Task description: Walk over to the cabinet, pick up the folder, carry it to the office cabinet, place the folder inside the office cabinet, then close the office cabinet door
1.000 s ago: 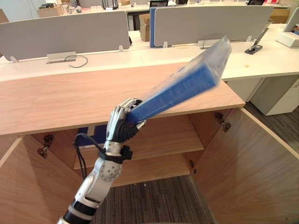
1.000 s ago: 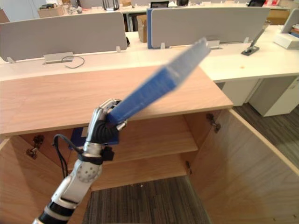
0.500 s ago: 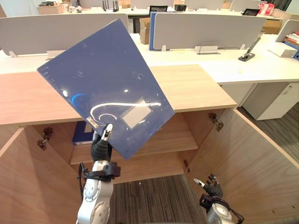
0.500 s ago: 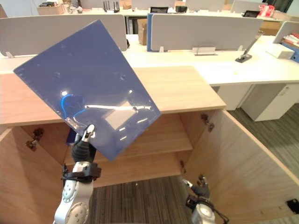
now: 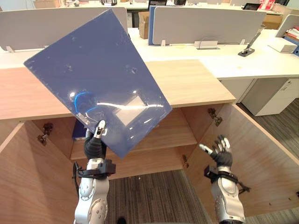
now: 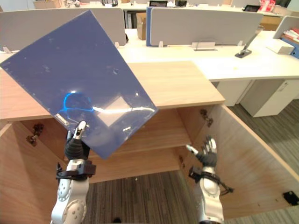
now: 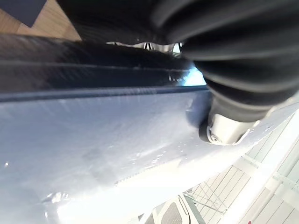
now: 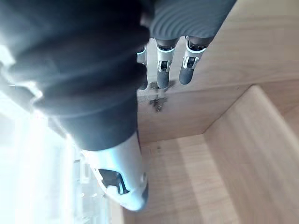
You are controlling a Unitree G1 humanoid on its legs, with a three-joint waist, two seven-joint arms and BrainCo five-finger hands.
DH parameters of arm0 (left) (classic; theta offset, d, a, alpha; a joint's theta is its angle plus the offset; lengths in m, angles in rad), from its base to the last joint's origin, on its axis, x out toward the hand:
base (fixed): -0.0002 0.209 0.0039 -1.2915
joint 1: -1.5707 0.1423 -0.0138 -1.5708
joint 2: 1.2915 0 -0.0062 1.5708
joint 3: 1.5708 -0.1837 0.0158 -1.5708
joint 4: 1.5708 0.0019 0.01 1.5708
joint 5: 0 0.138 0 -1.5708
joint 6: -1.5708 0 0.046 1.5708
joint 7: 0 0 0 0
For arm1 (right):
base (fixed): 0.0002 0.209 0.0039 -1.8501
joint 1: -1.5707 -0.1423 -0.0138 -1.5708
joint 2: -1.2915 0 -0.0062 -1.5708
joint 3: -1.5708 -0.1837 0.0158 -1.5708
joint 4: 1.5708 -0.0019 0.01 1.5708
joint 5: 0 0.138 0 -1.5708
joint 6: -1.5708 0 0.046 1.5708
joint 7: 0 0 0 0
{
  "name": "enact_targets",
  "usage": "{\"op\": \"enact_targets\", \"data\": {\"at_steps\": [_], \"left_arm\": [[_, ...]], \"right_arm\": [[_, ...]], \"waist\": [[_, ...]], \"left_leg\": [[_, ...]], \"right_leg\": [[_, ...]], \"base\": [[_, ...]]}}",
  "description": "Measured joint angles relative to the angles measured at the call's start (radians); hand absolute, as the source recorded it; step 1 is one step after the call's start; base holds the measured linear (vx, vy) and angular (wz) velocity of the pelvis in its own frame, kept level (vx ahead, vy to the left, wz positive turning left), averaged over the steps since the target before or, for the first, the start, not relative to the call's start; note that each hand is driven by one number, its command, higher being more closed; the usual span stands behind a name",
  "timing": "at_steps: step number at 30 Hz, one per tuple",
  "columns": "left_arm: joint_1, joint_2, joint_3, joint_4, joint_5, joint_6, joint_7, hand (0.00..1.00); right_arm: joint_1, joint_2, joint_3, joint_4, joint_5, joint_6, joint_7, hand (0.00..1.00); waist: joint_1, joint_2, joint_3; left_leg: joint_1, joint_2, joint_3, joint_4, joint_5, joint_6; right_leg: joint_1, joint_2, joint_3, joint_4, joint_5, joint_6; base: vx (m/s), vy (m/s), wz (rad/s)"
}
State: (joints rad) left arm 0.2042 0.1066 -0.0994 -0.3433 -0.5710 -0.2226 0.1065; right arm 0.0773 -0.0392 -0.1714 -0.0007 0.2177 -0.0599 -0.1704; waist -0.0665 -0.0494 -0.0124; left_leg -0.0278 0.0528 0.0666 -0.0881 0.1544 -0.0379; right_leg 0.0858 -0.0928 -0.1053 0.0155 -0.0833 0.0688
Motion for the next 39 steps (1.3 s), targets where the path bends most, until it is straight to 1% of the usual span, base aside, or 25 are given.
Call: {"op": "enact_targets", "data": {"at_steps": [1, 2, 3, 4, 7, 8, 11, 13, 17, 20, 21, 22, 23, 26, 28, 31, 33, 36, 38, 39], "left_arm": [[-0.009, 0.001, 0.004, 0.0, 0.013, 0.0, 0.0, 1.0], [-0.019, 0.004, 0.004, 0.002, 0.02, 0.0, 0.0, 1.0], [-0.025, 0.006, 0.004, 0.005, 0.027, 0.0, -0.001, 1.0], [-0.043, 0.01, 0.004, 0.02, 0.035, 0.0, -0.007, 1.0], [-0.064, 0.016, 0.004, 0.046, 0.057, 0.0, -0.014, 1.0], [-0.069, 0.016, 0.003, 0.056, 0.061, 0.0, -0.017, 1.0], [-0.075, 0.016, 0.001, 0.063, 0.07, 0.0, -0.023, 1.0], [-0.082, 0.018, -0.004, 0.065, 0.072, -0.001, -0.026, 1.0], [-0.119, 0.028, -0.029, 0.103, 0.072, -0.001, -0.027, 1.0], [-0.131, 0.044, -0.07, 0.11, 0.072, -0.001, -0.031, 1.0], [-0.14, 0.052, -0.085, 0.112, 0.072, -0.002, -0.037, 1.0], [-0.143, 0.054, -0.09, 0.114, 0.072, -0.003, -0.037, 1.0], [-0.156, 0.062, -0.109, 0.119, 0.072, -0.003, -0.039, 1.0], [-0.163, 0.087, -0.145, 0.119, 0.072, -0.009, -0.049, 1.0], [-0.167, 0.098, -0.166, 0.119, 0.072, -0.01, -0.05, 1.0], [-0.185, 0.1, -0.172, 0.14, 0.068, -0.016, -0.048, 1.0], [-0.201, 0.106, -0.172, 0.152, 0.06, -0.021, -0.046, 1.0], [-0.202, 0.116, -0.173, 0.157, 0.048, -0.024, -0.038, 1.0], [-0.202, 0.127, -0.173, 0.157, 0.047, -0.03, -0.035, 1.0], [-0.202, 0.137, -0.174, 0.157, 0.047, -0.034, -0.035, 1.0]], "right_arm": [[-0.029, -0.014, 0.001, -0.039, 0.006, -0.011, 0.015, 0.0], [-0.063, -0.041, 0.007, -0.071, 0.035, -0.022, 0.037, 0.0], [-0.081, -0.053, 0.007, -0.085, 0.049, -0.025, 0.049, 0.0], [-0.127, -0.082, 0.012, -0.107, 0.089, -0.042, 0.074, 0.0], [-0.201, -0.124, 0.025, -0.131, 0.175, -0.063, 0.12, 0.0], [-0.226, -0.143, 0.041, -0.131, 0.222, -0.068, 0.14, 0.0], [-0.275, -0.167, 0.064, -0.131, 0.314, -0.069, 0.181, 0.0], [-0.318, -0.204, 0.096, -0.125, 0.339, -0.069, 0.192, 0.0], [-0.436, -0.264, 0.153, -0.059, 0.392, -0.069, 0.204, 0.0], [-0.545, -0.305, 0.221, 0.043, 0.447, -0.069, 0.212, 0.0], [-0.597, -0.328, 0.264, 0.109, 0.482, -0.067, 0.215, 0.0], [-0.606, -0.335, 0.274, 0.122, 0.491, -0.067, 0.216, 0.0], [-0.638, -0.355, 0.299, 0.163, 0.512, -0.059, 0.223, 0.0], [-0.731, -0.389, 0.366, 0.267, 0.55, -0.047, 0.231, 0.0], [-0.784, -0.398, 0.38, 0.321, 0.561, -0.046, 0.236, 0.0], [-0.857, -0.433, 0.432, 0.376, 0.584, -0.044, 0.246, 0.0], [-0.908, -0.435, 0.46, 0.425, 0.586, -0.041, 0.25, 0.0], [-0.956, -0.443, 0.496, 0.467, 0.584, -0.038, 0.255, 0.0], [-0.976, -0.458, 0.528, 0.472, 0.577, -0.035, 0.259, 0.0], [-0.989, -0.465, 0.54, 0.473, 0.562, -0.033, 0.266, 0.0]], "waist": [[0.0, 0.0, 0.0], [0.001, 0.0, 0.0], [0.001, 0.0, 0.001], [0.003, 0.001, 0.001], [0.004, 0.003, 0.003], [0.003, 0.004, 0.003], [0.005, 0.004, 0.004], [0.006, 0.004, 0.004], [0.009, 0.004, 0.004], [0.009, 0.006, 0.005], [0.011, 0.008, 0.006], [0.012, 0.008, 0.006], [0.019, 0.009, 0.006], [0.027, 0.012, 0.005], [0.03, 0.013, 0.004], [0.034, 0.015, 0.004], [0.036, 0.016, 0.004], [0.039, 0.019, 0.004], [0.047, 0.021, 0.005], [0.052, 0.026, 0.004]], "left_leg": [[0.001, 0.0, 0.0, 0.0, 0.0, 0.0], [0.004, 0.0, 0.0, 0.0, 0.0, 0.0], [0.006, 0.0, 0.0, 0.0, 0.0, 0.0], [0.011, 0.0, 0.0, -0.001, -0.001, 0.0], [0.012, 0.0, 0.0, -0.005, -0.001, 0.0], [0.013, 0.0, 0.0, -0.005, -0.001, -0.001], [0.013, 0.0, 0.0, -0.005, 0.001, 0.0], [0.013, -0.001, 0.0, -0.005, 0.005, 0.001], [0.013, -0.001, -0.002, -0.005, 0.009, 0.001], [0.013, -0.002, -0.004, -0.005, 0.012, 0.002], [0.012, 0.0, -0.006, -0.006, 0.013, 0.002], [0.011, 0.0, -0.006, -0.006, 0.013, 0.002], [0.01, 0.001, -0.009, -0.006, 0.014, 0.002], [0.008, 0.005, -0.01, -0.006, 0.015, 0.001], [0.006, 0.006, -0.012, -0.006, 0.017, 0.001], [0.0, 0.008, -0.015, -0.005, 0.02, 0.0], [-0.002, 0.011, -0.018, -0.005, 0.023, -0.003], [-0.004, 0.017, -0.019, -0.005, 0.026, -0.006], [-0.005, 0.024, -0.022, -0.005, 0.028, -0.009], [-0.006, 0.028, -0.022, -0.006, 0.029, -0.011]], "right_leg": [[0.001, 0.0, 0.0, 0.0, 0.0, 0.001], [0.003, 0.0, 0.001, 0.0, 0.001, 0.001], [0.005, 0.0, 0.001, 0.001, 0.001, 0.001], [0.008, 0.0, 0.002, 0.004, 0.0, 0.001], [0.006, -0.001, 0.002, 0.01, 0.0, 0.002], [0.005, -0.001, 0.002, 0.011, 0.0, 0.002], [0.003, -0.002, 0.002, 0.012, -0.001, 0.002], [0.002, -0.002, 0.002, 0.016, 0.0, 0.002], [0.001, -0.002, 0.001, 0.022, 0.0, 0.002], [0.001, -0.002, 0.001, 0.025, 0.0, 0.002], [0.001, -0.002, 0.001, 0.023, 0.0, 0.001], [0.001, -0.001, 0.001, 0.023, 0.001, 0.001], [0.001, 0.0, 0.001, 0.019, 0.001, 0.0], [0.002, 0.005, 0.002, 0.012, 0.004, -0.005], [0.005, 0.007, 0.002, 0.006, 0.01, -0.008], [0.005, 0.01, 0.001, -0.002, 0.015, -0.011], [0.005, 0.014, 0.001, -0.006, 0.018, -0.013], [0.004, 0.021, 0.0, -0.008, 0.021, -0.017], [0.004, 0.028, -0.001, -0.009, 0.024, -0.021], [0.004, 0.033, -0.001, -0.009, 0.025, -0.024]], "base": [[0.0, 0.0, 0.0], [0.0, 0.0, 0.0], [0.0, 0.0, 0.0], [-0.04, 0.007, -0.01], [-0.05, 0.009, -0.01], [-0.06, 0.013, 0.0], [-0.03, 0.008, 0.0], [0.0, 0.0, 0.0], [0.0, 0.0, 0.0], [0.0, 0.0, 0.0], [0.0, 0.0, 0.0], [-0.02, 0.001, 0.03], [0.0, 0.0, 0.0], [0.0, 0.0, 0.0], [0.0, 0.0, 0.0], [0.0, 0.0, 0.0], [0.0, 0.0, 0.0], [0.0, 0.0, 0.0], [0.0, 0.0, 0.0], [0.0, 0.0, 0.0]]}}
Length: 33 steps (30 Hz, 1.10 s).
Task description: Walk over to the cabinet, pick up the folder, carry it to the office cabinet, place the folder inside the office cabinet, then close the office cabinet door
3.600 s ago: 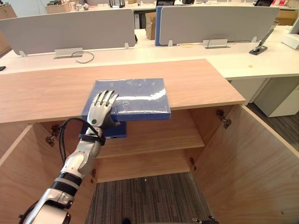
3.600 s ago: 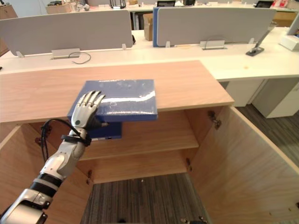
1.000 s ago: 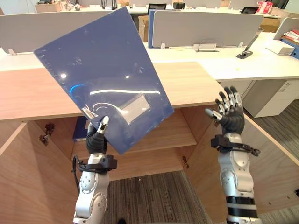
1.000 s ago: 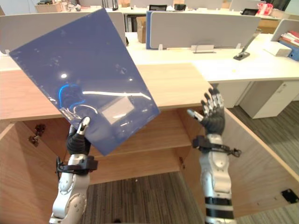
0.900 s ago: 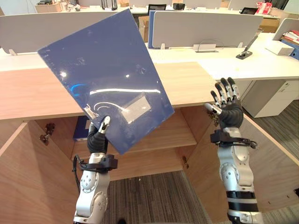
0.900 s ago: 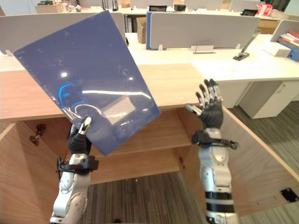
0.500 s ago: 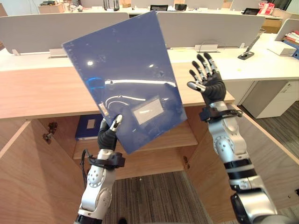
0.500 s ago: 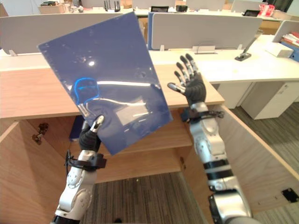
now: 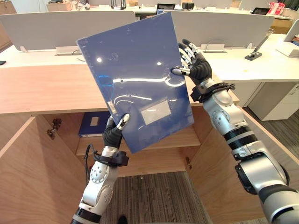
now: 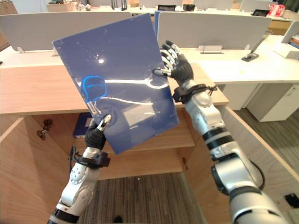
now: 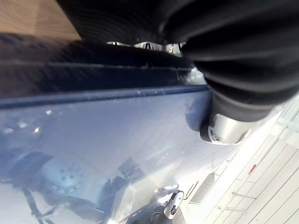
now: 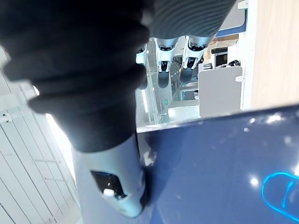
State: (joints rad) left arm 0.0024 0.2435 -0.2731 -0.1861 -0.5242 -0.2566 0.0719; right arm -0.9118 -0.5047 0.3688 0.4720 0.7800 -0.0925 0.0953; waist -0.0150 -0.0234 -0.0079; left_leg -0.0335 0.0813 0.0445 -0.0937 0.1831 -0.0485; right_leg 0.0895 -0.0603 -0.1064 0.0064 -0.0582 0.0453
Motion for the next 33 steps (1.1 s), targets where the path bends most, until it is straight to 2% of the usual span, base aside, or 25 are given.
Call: {"op": "enact_targets", "data": {"at_steps": [5, 8, 13, 14, 17, 23, 33], "left_arm": [[-0.001, 0.032, -0.015, 0.001, 0.0, -0.003, 0.0, 1.0], [-0.004, 0.038, -0.028, 0.006, 0.0, -0.028, -0.004, 1.0], [-0.023, 0.069, -0.031, 0.01, 0.002, -0.064, -0.025, 1.0], [-0.026, 0.073, -0.032, 0.01, 0.003, -0.064, -0.025, 1.0], [-0.028, 0.085, -0.033, 0.01, 0.014, -0.064, -0.029, 1.0], [-0.029, 0.11, -0.027, 0.005, 0.025, -0.066, -0.031, 1.0], [-0.028, 0.115, -0.02, -0.008, 0.031, -0.066, -0.037, 1.0]], "right_arm": [[-0.067, -0.063, 0.123, -0.017, -0.014, 0.01, 0.065, 0.0], [-0.081, -0.119, 0.165, -0.062, 0.03, 0.018, 0.096, 0.0], [-0.088, -0.251, 0.27, -0.135, 0.146, 0.058, 0.184, 0.0], [-0.088, -0.263, 0.283, -0.138, 0.152, 0.063, 0.19, 1.0], [-0.085, -0.318, 0.307, -0.167, 0.203, 0.096, 0.223, 1.0], [-0.037, -0.393, 0.327, -0.254, 0.249, 0.101, 0.233, 1.0], [0.008, -0.405, 0.315, -0.285, 0.259, 0.088, 0.232, 1.0]], "waist": [[0.002, 0.01, -0.001], [0.006, 0.01, -0.001], [0.011, 0.008, -0.002], [0.012, 0.009, -0.003], [0.012, 0.009, -0.003], [0.017, 0.012, -0.013], [0.02, 0.013, -0.03]], "left_leg": [[-0.001, 0.007, -0.002, 0.0, 0.002, -0.002], [-0.006, 0.008, -0.003, 0.0, 0.002, -0.003], [-0.015, 0.009, -0.005, 0.001, 0.004, -0.005], [-0.014, 0.008, -0.005, 0.001, 0.004, -0.006], [-0.012, 0.008, -0.005, 0.001, 0.005, -0.007], [-0.005, 0.008, -0.004, 0.0, 0.004, -0.008], [-0.008, 0.007, -0.002, 0.003, 0.004, -0.008]], "right_leg": [[0.0, 0.007, 0.0, -0.002, 0.003, -0.004], [-0.002, 0.009, -0.001, -0.006, 0.004, -0.005], [-0.005, 0.012, -0.003, -0.016, 0.01, -0.006], [-0.004, 0.012, -0.003, -0.016, 0.01, -0.006], [-0.005, 0.011, -0.003, -0.013, 0.009, -0.006], [-0.007, 0.009, -0.002, 0.002, 0.004, -0.006], [-0.012, 0.008, -0.001, 0.002, 0.004, -0.006]], "base": [[0.0, 0.0, 0.0], [0.0, 0.0, 0.0], [0.02, 0.001, 0.0], [0.04, 0.002, -0.01], [0.0, 0.0, 0.0], [0.0, 0.0, 0.0], [0.0, 0.001, 0.0]]}}
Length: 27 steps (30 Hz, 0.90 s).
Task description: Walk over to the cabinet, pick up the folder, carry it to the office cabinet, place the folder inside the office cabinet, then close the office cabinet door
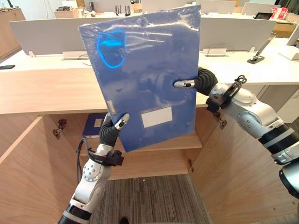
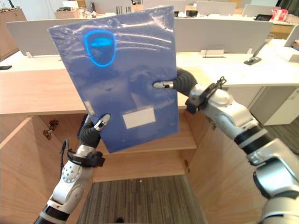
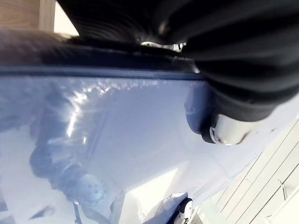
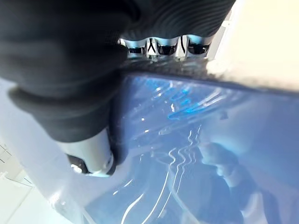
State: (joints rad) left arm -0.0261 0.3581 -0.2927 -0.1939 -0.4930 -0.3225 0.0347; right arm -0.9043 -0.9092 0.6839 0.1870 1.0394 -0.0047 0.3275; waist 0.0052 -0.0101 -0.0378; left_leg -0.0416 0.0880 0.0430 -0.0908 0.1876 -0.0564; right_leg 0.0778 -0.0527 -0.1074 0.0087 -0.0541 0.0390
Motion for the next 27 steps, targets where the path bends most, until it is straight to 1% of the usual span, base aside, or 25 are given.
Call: {"op": "enact_targets", "data": {"at_steps": [3, 7, 8, 13, 16, 18, 21, 23, 26, 27], "left_arm": [[0.0, -0.002, 0.001, 0.0, 0.004, 0.0, -0.005, 1.0], [0.0, -0.003, 0.003, 0.0, 0.011, 0.002, -0.005, 1.0], [0.0, -0.003, 0.004, 0.0, 0.013, 0.003, -0.005, 0.0], [0.001, -0.005, 0.02, 0.0, 0.035, 0.024, -0.005, 0.0], [0.005, -0.005, 0.021, 0.016, 0.035, 0.035, -0.008, 0.0], [0.007, -0.005, 0.02, 0.072, 0.033, 0.049, -0.028, 0.0], [0.016, -0.004, -0.01, 0.206, 0.003, 0.075, -0.097, 0.0], [0.029, -0.008, -0.034, 0.273, -0.024, 0.098, -0.126, 0.0], [0.063, -0.044, -0.06, 0.349, -0.048, 0.124, -0.14, 0.0], [0.074, -0.068, -0.06, 0.384, -0.054, 0.129, -0.14, 0.0]], "right_arm": [[0.028, 0.0, -0.026, -0.017, -0.006, 0.001, 0.0, 1.0], [0.037, 0.0, -0.028, -0.019, -0.009, 0.001, 0.0, 1.0], [0.037, 0.0, -0.029, -0.019, -0.011, 0.002, 0.0, 1.0], [0.064, 0.001, -0.035, -0.039, -0.054, 0.004, 0.0, 1.0], [0.105, 0.021, -0.054, -0.041, -0.079, 0.006, 0.0, 1.0], [0.129, 0.041, -0.058, -0.041, -0.11, 0.014, 0.0, 1.0], [0.153, 0.066, -0.043, -0.041, -0.186, 0.04, 0.0, 1.0], [0.154, 0.072, -0.018, -0.041, -0.225, 0.056, 0.0, 1.0], [0.163, 0.103, 0.007, -0.041, -0.257, 0.071, 0.0, 1.0], [0.169, 0.117, 0.01, -0.041, -0.277, 0.075, 0.0, 1.0]], "waist": [[0.001, 0.0, -0.005], [0.001, 0.004, -0.008], [0.001, 0.005, -0.009], [0.001, 0.007, -0.018], [0.0, 0.008, -0.021], [0.0, 0.008, -0.022], [0.001, 0.008, -0.022], [0.0, 0.007, -0.022], [-0.001, 0.006, -0.021], [-0.001, 0.006, -0.021]], "left_leg": [[-0.005, 0.0, -0.001, 0.002, 0.0, 0.0], [-0.007, 0.0, 0.0, 0.002, 0.0, 0.0], [-0.007, 0.0, 0.0, 0.002, 0.0, 0.0], [-0.006, 0.0, 0.0, -0.002, 0.0, 0.0], [-0.007, 0.002, 0.0, -0.002, -0.001, -0.001], [-0.009, 0.005, 0.0, -0.002, -0.001, -0.001], [-0.01, 0.008, 0.001, -0.002, 0.0, 0.0], [-0.011, 0.01, 0.002, -0.002, -0.001, -0.001], [-0.012, 0.013, 0.002, -0.002, -0.003, -0.004], [-0.012, 0.015, 0.002, -0.002, -0.004, -0.006]], "right_leg": [[-0.005, 0.001, 0.0, 0.0, 0.0, 0.0], [-0.009, 0.0, 0.001, 0.003, 0.0, 0.0], [-0.01, 0.0, 0.001, 0.005, 0.0, 0.0], [-0.011, 0.0, 0.001, 0.007, 0.0, 0.0], [-0.011, 0.0, 0.001, 0.002, -0.001, 0.001], [-0.011, 0.002, 0.002, -0.002, -0.001, 0.001], [-0.01, 0.006, 0.003, -0.008, 0.001, -0.001], [-0.009, 0.008, 0.004, -0.014, 0.003, -0.003], [-0.006, 0.011, 0.004, -0.019, 0.005, -0.005], [-0.005, 0.013, 0.004, -0.02, 0.005, -0.005]], "base": [[0.01, 0.0, 0.0], [0.0, 0.0, 0.0], [0.0, 0.0, 0.0], [0.0, 0.0, 0.0], [0.0, 0.0, 0.0], [0.0, 0.0, 0.0], [0.0, 0.0, 0.0], [0.0, 0.0, 0.0], [0.05, -0.007, -0.01], [0.04, -0.013, -0.01]]}}
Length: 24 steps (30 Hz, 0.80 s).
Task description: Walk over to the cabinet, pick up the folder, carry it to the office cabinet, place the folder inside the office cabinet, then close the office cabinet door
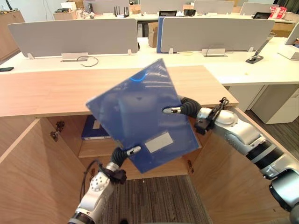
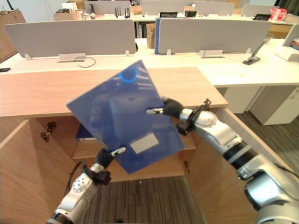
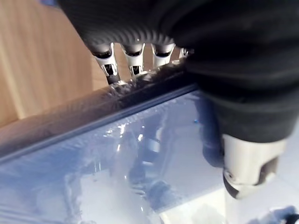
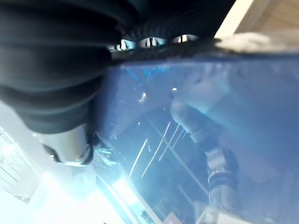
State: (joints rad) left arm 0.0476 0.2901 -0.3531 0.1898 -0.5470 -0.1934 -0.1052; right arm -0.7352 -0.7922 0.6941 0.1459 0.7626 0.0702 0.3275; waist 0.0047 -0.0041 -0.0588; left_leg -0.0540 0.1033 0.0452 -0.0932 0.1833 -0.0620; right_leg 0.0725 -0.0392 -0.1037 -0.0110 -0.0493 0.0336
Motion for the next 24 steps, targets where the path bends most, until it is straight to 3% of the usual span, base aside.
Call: {"op": "enact_targets", "data": {"at_steps": [11, 15, 24], "left_arm": [[0.13, -0.182, 0.057, 0.214, -0.031, -0.001, 0.0, 0.0], [0.156, -0.216, 0.069, 0.279, -0.03, 0.001, -0.005, 0.0], [0.175, -0.306, 0.191, 0.472, -0.015, 0.068, -0.054, 0.0]], "right_arm": [[0.164, 0.06, 0.005, 0.0, -0.077, 0.045, 0.0, 1.0], [0.212, 0.058, 0.006, 0.0, -0.09, 0.06, 0.0, 1.0], [0.239, 0.07, 0.055, 0.052, -0.186, 0.065, 0.021, 1.0]], "waist": [[0.016, -0.004, 0.014], [0.023, -0.005, 0.033], [0.039, -0.01, 0.051]], "left_leg": [[-0.003, 0.011, -0.001, -0.001, -0.003, -0.007], [-0.012, 0.012, -0.003, -0.001, -0.003, -0.008], [-0.003, 0.008, -0.008, -0.001, -0.003, -0.007]], "right_leg": [[-0.005, 0.005, 0.001, 0.003, -0.002, 0.0], [-0.014, 0.005, 0.0, 0.008, -0.005, 0.004], [-0.008, 0.002, -0.001, 0.018, -0.01, 0.003]], "base": [[0.0, 0.002, 0.0], [0.0, 0.0, 0.0], [0.0, 0.002, 0.01]]}}
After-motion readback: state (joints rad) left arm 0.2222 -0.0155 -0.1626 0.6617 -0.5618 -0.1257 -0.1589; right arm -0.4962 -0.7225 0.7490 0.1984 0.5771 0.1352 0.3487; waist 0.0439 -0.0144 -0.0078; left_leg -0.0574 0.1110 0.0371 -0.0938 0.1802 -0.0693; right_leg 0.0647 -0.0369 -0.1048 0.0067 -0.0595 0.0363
